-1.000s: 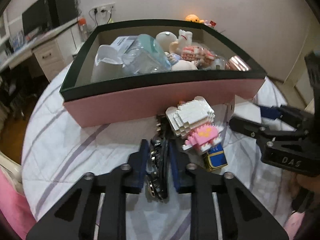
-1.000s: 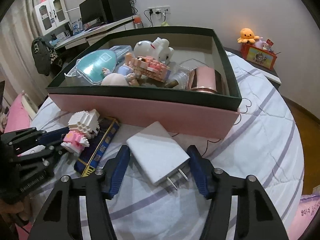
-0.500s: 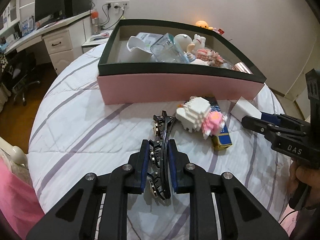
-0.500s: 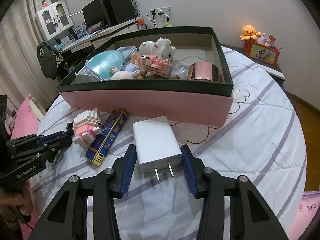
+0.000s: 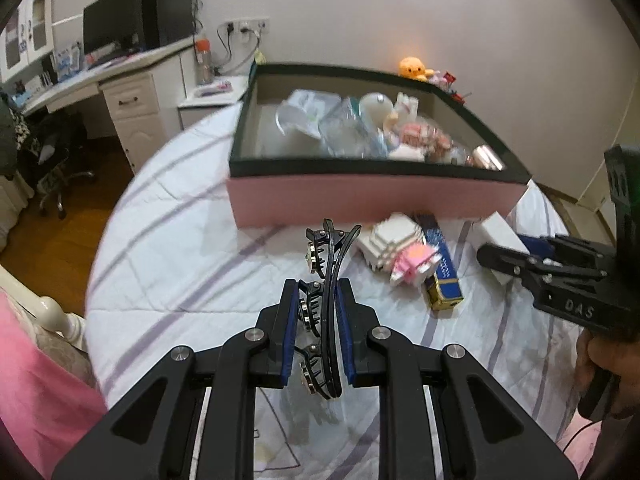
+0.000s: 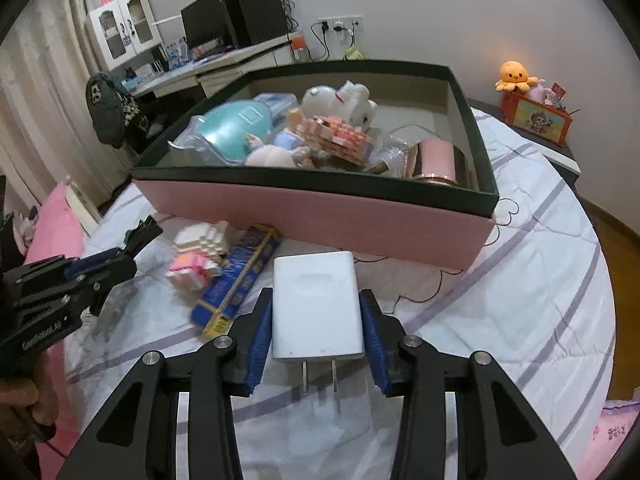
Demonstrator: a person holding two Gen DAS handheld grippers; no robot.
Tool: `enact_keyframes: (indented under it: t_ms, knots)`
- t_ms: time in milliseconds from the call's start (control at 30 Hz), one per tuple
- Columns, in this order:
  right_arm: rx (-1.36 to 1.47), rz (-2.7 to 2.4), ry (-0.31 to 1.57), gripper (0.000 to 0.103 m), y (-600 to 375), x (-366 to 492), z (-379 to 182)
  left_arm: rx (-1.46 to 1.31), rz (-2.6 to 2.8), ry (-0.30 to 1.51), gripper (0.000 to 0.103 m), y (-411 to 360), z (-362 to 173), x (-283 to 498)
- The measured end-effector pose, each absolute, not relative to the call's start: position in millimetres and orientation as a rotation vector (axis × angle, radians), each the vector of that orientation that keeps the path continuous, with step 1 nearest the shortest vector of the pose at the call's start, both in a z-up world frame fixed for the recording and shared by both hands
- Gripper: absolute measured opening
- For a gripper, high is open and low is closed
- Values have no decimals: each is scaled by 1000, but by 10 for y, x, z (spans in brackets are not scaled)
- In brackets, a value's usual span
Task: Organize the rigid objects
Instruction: 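Carry the hair clip and charger into the tray and open both grippers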
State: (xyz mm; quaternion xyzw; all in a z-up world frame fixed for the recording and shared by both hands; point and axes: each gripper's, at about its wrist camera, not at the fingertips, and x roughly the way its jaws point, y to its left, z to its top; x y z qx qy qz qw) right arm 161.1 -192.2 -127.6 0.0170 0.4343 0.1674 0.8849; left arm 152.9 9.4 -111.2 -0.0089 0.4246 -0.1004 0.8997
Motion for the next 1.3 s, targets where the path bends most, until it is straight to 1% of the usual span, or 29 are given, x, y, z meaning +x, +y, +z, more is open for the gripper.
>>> enact_keyframes:
  t_ms: [367, 533, 700, 867, 1100, 1167, 1200, 1233, 1267, 1300]
  knots:
    - [31, 387, 787, 42, -1881, 1571, -694, -21, -240, 779, 18, 88, -621, 1584]
    - [22, 370, 741, 42, -1868, 1852, -464, -19, -238, 722, 18, 25, -375, 1859]
    - [49, 335, 720, 42, -1940, 2262, -311, -44, -243, 682, 18, -30, -159, 2325]
    - [57, 304, 724, 42, -1965, 2688, -254, -40, -242, 687, 18, -138, -141, 2744]
    - [76, 280, 751, 43, -1976, 3026, -421, -31, -243, 734, 19, -315, -321, 3138]
    - [81, 252, 749, 79, -2009, 3060, -471, -19, -227, 743, 21, -356, -372, 3212]
    - [85, 236, 740, 102, -2029, 3068, -477, -14, -220, 750, 36, -363, -395, 3236]
    - [82, 212, 727, 103, -2038, 3064, -490, -10, -211, 756, 49, -372, -425, 3257]
    - [72, 195, 734, 103, -2032, 3063, -500, -11, -191, 751, 71, -371, -439, 3256]
    - [72, 190, 739, 103, -2034, 3055, -503, -11, -174, 741, 77, -355, -450, 3244]
